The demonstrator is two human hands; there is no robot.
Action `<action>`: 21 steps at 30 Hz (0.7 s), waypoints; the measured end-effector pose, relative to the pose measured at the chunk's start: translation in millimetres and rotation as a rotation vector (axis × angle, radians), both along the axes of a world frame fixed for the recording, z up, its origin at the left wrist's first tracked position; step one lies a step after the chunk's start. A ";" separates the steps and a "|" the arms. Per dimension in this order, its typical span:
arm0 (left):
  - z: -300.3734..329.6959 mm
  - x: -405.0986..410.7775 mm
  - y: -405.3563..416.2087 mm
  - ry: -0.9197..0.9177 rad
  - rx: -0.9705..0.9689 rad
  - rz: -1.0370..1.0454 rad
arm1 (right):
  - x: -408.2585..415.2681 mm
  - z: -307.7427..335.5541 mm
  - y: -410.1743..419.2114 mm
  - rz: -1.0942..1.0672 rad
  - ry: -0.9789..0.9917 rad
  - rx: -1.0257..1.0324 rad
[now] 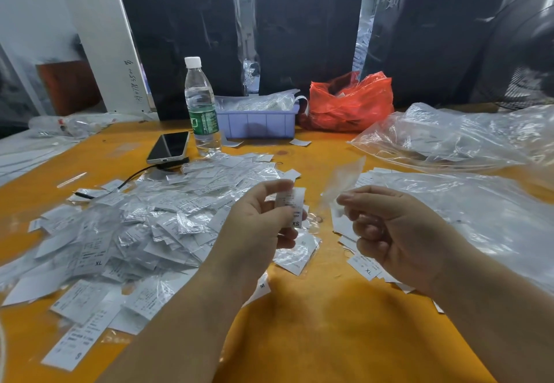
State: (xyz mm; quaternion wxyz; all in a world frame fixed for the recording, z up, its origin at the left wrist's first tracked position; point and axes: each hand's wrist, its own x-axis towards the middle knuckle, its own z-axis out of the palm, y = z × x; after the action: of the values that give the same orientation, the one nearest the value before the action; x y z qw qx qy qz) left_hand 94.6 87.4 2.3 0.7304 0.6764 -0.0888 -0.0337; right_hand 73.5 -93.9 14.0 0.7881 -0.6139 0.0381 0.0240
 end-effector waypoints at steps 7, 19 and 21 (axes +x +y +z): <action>0.4 -5.3 -0.6 -0.101 0.097 0.028 | -4.6 0.5 5.4 -0.009 0.003 0.032; -0.3 -8.4 -5.7 -0.128 0.160 -0.086 | -8.2 -8.2 14.2 0.048 0.026 -0.037; 0.0 -7.8 -5.4 -0.097 0.132 -0.129 | -7.1 -8.0 13.7 0.017 0.019 -0.029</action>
State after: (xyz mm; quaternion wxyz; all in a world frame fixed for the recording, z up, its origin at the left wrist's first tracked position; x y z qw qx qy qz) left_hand 86.8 82.0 2.2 0.6752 0.7169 -0.1651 -0.0539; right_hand 66.4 -80.2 6.0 0.7783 -0.6255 0.0409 0.0358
